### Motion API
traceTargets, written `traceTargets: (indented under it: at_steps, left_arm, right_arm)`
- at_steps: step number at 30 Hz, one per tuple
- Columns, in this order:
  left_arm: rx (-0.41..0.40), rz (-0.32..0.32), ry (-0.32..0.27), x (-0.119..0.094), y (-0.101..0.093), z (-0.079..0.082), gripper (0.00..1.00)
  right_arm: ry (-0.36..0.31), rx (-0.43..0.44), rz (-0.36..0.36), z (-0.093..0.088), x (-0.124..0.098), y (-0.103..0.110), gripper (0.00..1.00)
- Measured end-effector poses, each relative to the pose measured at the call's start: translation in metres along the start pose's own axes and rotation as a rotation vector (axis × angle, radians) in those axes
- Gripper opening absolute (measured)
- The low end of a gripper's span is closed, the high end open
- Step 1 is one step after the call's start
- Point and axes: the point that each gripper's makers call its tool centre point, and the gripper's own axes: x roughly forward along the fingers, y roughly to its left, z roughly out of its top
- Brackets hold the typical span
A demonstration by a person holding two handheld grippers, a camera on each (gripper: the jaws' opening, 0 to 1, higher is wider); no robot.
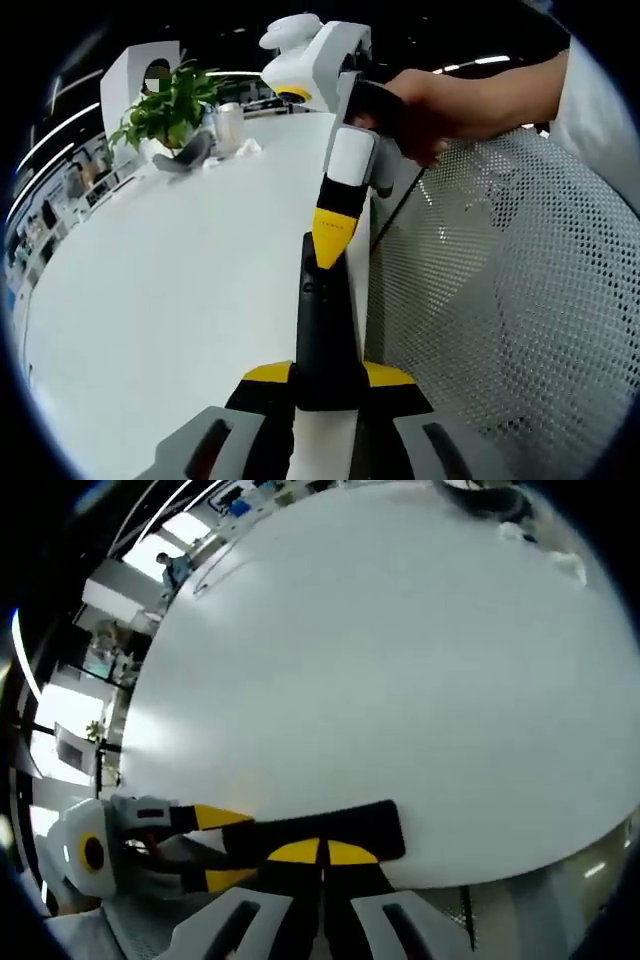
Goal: Press the specified remote control buttons in sequence, fully releasing each button before pressing the next.
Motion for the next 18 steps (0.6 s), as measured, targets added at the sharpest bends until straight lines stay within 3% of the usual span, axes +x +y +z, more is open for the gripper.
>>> traceTargets:
  at_steps: [10, 14, 16, 18]
  left_arm:
    - [0.006, 0.002, -0.001, 0.0, 0.0, 0.0, 0.24]
    - [0.012, -0.001, -0.001, 0.0, 0.0, 0.0, 0.24]
    - [0.017, -0.002, 0.001, 0.0, -0.001, 0.0, 0.24]
    - [0.019, -0.002, 0.001, 0.0, -0.001, 0.0, 0.24]
  right_arm:
    - [0.01, -0.028, -0.014, 0.0, -0.001, 0.002, 0.0]
    - [-0.039, -0.052, -0.065, 0.008, -0.005, -0.006, 0.0]
    - [-0.056, -0.043, -0.063, 0.011, -0.006, -0.008, 0.0]
    - [-0.032, -0.009, -0.033, 0.008, -0.005, -0.005, 0.0]
